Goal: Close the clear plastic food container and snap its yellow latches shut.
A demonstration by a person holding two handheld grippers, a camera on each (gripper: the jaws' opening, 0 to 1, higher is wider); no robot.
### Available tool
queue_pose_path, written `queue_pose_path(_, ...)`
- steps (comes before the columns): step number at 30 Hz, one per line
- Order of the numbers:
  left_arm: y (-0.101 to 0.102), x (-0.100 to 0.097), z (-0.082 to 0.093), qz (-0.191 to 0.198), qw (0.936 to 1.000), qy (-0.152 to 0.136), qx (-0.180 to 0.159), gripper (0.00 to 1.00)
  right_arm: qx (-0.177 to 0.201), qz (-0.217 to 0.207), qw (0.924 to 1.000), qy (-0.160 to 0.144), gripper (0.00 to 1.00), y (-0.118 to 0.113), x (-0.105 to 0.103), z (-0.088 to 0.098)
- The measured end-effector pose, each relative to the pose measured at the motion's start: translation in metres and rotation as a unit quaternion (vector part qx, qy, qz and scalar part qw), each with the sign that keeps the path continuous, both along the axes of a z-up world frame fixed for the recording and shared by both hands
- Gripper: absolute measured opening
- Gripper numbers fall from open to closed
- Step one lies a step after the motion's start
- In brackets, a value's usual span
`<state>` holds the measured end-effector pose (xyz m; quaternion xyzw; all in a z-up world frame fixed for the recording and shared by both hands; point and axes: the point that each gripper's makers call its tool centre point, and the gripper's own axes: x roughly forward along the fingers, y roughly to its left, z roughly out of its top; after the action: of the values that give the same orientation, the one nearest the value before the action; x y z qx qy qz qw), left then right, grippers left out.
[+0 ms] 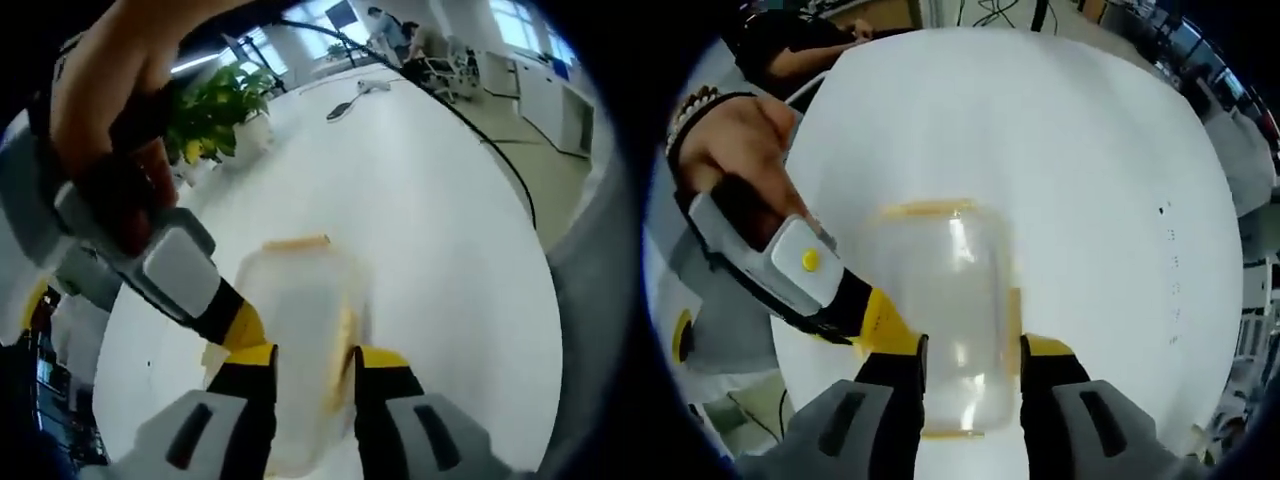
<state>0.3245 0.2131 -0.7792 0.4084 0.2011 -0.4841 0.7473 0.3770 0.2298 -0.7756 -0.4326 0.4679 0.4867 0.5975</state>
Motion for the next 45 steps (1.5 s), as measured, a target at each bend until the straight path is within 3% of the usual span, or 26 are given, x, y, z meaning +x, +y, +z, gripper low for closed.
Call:
queue_pose_path(2,0.0,0.002,0.001,-0.003,0.9996,-0.027,0.012,0.23,-0.004,0.011,0.9999,0.005,0.27,0.002,-0.003,-0.001)
queue_pose_path(7,0.0,0.002,0.0,0.008,0.9995,-0.027,0.011,0.23,-0.003,-0.007,0.9998,-0.018,0.23,0.002,-0.001,0.001)
queue_pose_path(8,-0.001,0.001,0.0,0.011,0.9994,-0.032,0.012,0.24,0.007,-0.008,0.9995,0.029,0.14,0.005,-0.018,-0.002)
queue_pose_path(9,-0.001,0.002,0.0,0.013,0.9993,-0.033,0.013,0.24,-0.008,0.022,0.9993,-0.031,0.12,0.005,-0.005,0.0)
queue_pose_path(12,-0.001,0.001,0.0,0.022,0.9987,-0.04,0.022,0.24,-0.028,0.029,0.9979,-0.052,0.05,0.006,-0.009,-0.001)
queue_pose_path(14,0.0,0.001,-0.001,0.02,0.9976,-0.051,0.043,0.24,-0.053,0.065,0.9932,-0.08,0.02,0.006,-0.007,-0.002)
queue_pose_path(16,0.0,0.001,-0.002,0.014,0.9962,-0.064,0.058,0.24,-0.07,0.055,0.9914,-0.097,0.01,0.006,-0.008,-0.003)
queue_pose_path(21,0.002,0.003,-0.001,0.024,0.9976,-0.049,0.042,0.24,-0.087,0.034,0.9881,-0.123,0.0,0.007,-0.004,-0.004)
queue_pose_path(27,0.001,0.002,0.003,0.044,0.9988,-0.012,-0.017,0.24,-0.028,-0.032,0.9907,-0.129,0.0,0.007,0.0,-0.002)
queue_pose_path(31,0.002,0.003,0.005,0.041,0.9971,-0.006,-0.063,0.24,0.071,-0.085,0.984,-0.139,0.0,0.006,0.0,0.002)
queue_pose_path(34,0.001,0.003,0.006,0.057,0.9915,0.009,-0.117,0.26,0.137,-0.104,0.9735,-0.15,0.0,0.005,0.0,0.003)
queue_pose_path(37,-0.001,0.004,0.011,0.086,0.9775,0.055,-0.184,0.27,0.198,-0.13,0.9577,-0.163,0.0,0.005,0.001,0.006)
queue_pose_path(38,0.0,0.006,0.014,0.099,0.9709,0.068,-0.207,0.27,0.23,-0.152,0.9451,-0.175,0.01,0.001,0.004,0.009)
queue_pose_path(41,0.003,0.002,0.019,0.132,0.9478,0.117,-0.266,0.21,0.284,-0.187,0.9194,-0.198,0.08,-0.012,0.006,0.014)
queue_pose_path(42,0.005,0.004,0.023,0.141,0.94,0.116,-0.288,0.21,0.296,-0.198,0.9122,-0.203,0.08,-0.018,0.005,0.016)
queue_pose_path(43,0.009,0.007,0.028,0.148,0.9334,0.105,-0.31,0.21,0.313,-0.216,0.9,-0.213,0.08,-0.027,0.004,0.019)
queue_pose_path(45,0.023,0.015,0.039,0.179,0.9142,0.085,-0.354,0.22,0.361,-0.241,0.8747,-0.215,0.09,-0.038,-0.002,0.026)
